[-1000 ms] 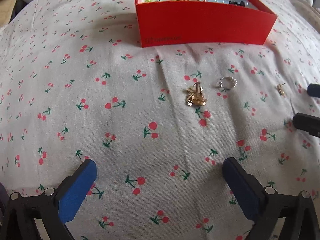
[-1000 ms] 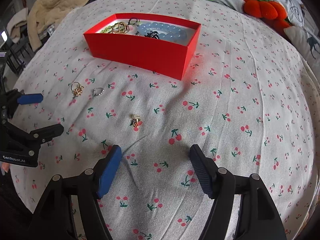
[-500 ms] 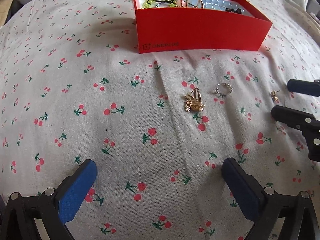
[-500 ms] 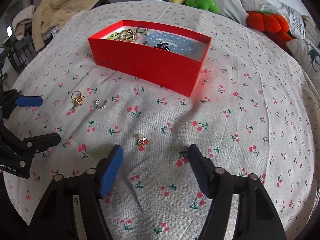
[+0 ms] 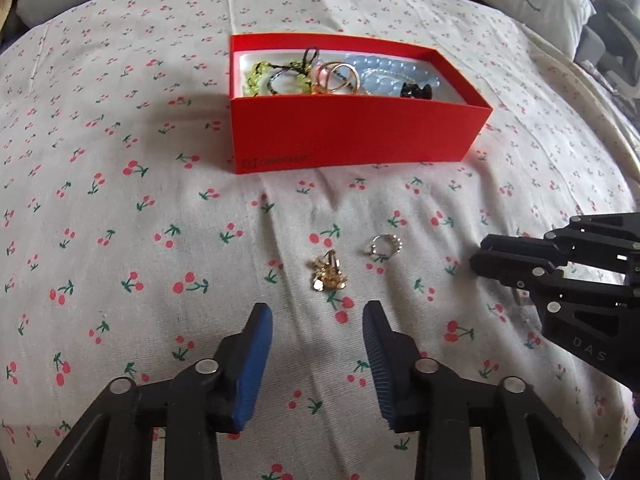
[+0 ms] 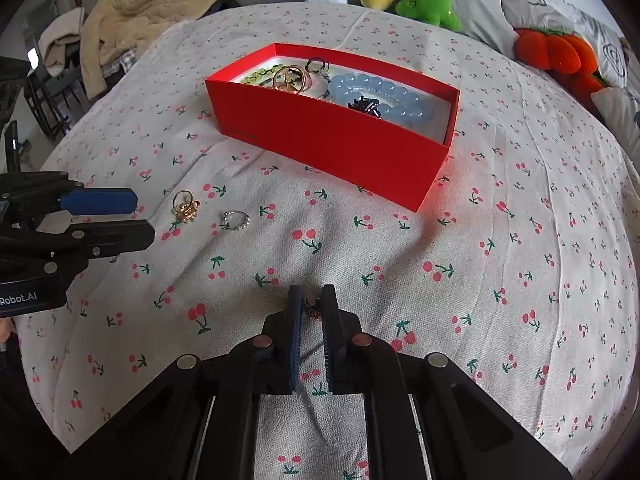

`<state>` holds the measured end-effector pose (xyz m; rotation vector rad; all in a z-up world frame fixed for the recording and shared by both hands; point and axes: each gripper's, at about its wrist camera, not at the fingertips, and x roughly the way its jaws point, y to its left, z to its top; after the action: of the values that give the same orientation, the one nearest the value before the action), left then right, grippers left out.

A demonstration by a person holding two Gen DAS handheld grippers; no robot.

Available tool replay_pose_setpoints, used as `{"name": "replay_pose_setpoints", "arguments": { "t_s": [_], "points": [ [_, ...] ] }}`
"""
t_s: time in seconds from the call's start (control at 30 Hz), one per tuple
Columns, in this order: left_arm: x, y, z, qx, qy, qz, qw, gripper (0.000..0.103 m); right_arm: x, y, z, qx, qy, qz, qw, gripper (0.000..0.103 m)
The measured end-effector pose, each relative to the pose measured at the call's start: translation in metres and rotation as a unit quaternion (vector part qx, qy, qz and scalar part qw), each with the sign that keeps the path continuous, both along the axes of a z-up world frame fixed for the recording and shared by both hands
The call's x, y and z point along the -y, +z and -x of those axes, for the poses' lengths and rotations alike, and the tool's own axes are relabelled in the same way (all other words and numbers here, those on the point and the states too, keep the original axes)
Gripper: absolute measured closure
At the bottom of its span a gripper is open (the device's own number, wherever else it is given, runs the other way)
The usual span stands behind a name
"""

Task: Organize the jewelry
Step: 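Pinch a small gold earring with the right tool while the left pinches another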

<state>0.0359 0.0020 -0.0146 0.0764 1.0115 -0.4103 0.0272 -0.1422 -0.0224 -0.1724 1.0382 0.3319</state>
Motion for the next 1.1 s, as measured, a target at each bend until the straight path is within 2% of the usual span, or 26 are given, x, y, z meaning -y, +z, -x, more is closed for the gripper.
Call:
{"name": "replay_pose_setpoints", "arguments": {
  "t_s": [0.03, 0.2, 0.47, 0.53, 0.7, 1.1],
  "points": [
    [0.004, 0.001, 0.0, 0.004, -0.006, 0.0, 1.0, 0.075, 0.001, 0.0, 0.001, 0.0, 0.0, -0.001, 1.0, 0.093],
    [0.016, 0.002, -0.002, 0.014, -0.021, -0.008, 0.9997, 0.082, 0.005, 0.002, 0.006, -0.001, -0.003, -0.003, 1.0, 0.093],
    [0.022, -0.007, -0.013, 0.004, 0.004, -0.022, 0.9997, 0.089, 0.011, 0.002, 0.009, -0.002, -0.008, -0.006, 1.0, 0.093],
    [0.022, -0.008, -0.015, 0.002, 0.012, -0.021, 0.9997, 0.1, 0.012, 0.003, 0.008, -0.002, -0.008, -0.006, 1.0, 0.093],
    [0.022, -0.005, -0.016, 0.003, 0.012, -0.016, 0.9998, 0.103, 0.015, 0.004, 0.007, -0.002, -0.011, -0.009, 1.0, 0.093],
    [-0.006, 0.017, -0.021, -0.011, 0.051, 0.057, 0.997, 0.103, 0.028, 0.027, 0.001, 0.008, -0.041, -0.057, 0.998, 0.093]
  ]
}}
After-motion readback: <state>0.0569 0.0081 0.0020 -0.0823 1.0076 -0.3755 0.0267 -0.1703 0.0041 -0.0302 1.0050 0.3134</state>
